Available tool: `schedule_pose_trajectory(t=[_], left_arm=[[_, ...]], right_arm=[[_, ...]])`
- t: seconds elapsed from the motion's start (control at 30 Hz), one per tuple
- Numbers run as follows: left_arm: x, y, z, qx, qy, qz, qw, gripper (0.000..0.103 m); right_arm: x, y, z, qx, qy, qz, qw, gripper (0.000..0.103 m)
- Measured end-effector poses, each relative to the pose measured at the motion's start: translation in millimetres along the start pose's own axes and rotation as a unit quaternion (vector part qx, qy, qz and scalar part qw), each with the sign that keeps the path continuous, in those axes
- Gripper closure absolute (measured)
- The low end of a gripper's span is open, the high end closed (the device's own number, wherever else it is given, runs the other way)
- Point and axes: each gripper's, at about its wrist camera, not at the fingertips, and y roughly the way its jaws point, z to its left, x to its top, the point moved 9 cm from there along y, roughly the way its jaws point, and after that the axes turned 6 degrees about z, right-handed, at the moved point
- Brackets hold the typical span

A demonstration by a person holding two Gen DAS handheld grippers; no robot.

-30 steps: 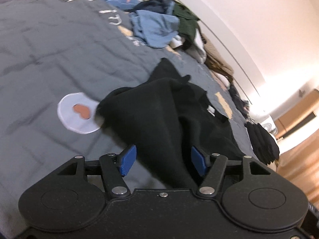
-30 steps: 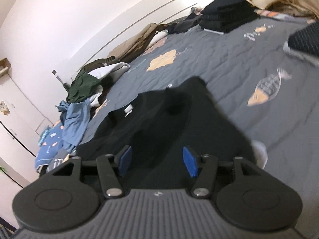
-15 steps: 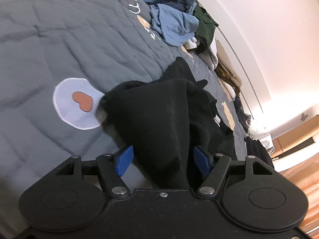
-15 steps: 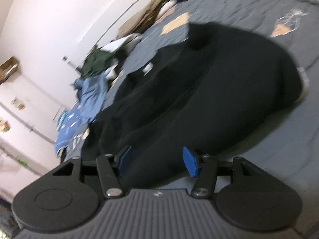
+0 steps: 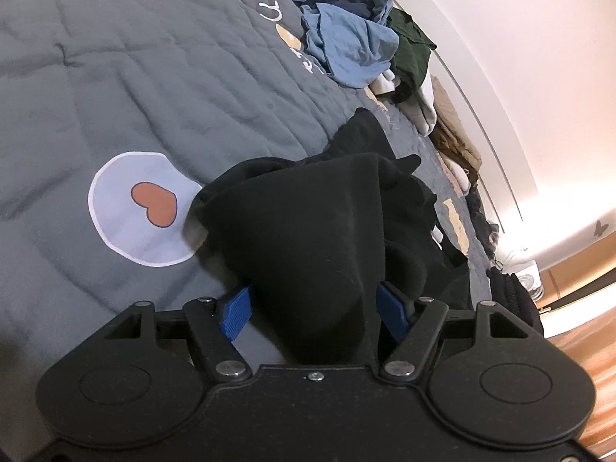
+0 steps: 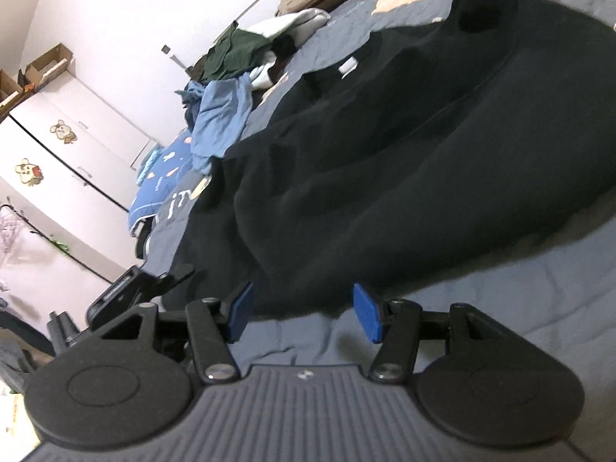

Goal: Fold clothes

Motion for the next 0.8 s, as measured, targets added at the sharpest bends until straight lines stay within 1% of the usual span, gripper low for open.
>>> schedule_pose_trajectory(t=[0.13,0.23,0.43,0.6,0.8], left_arm=[[0.0,0.6,1.5,0.002,-0.005,0.004,1.0,0.035],[-0.8,1.1,2.6,0.003,-0.009,0.009,0.9999,0.035],[-2.5,1.6,3.0,0.006,-0.002,0.013,0.9999,0.035],[-3.4,1.2,2.5,0.006,0.0,0.01,0.9999,0.035],[-4.1,1.8,0.1,0.009,0.008,0.007,0.9999,0.035]], right_arm=[[-8.6,5.1,9.0,0.018,-0.004,0.012,1.0,0.047],[-14.3,6.8,16.5,0.016,-0.021,0.016,1.0,0.047],[-24.9,10.4,21.4,0.013,-0.033,0.028,0.999,0.047],[-24.4,11.9,22.6,0.021,-0.022,0.032,0.999,0.047],[-25.2,13.9,26.8,0.039,-0.017,0.026,0.999,0.047]])
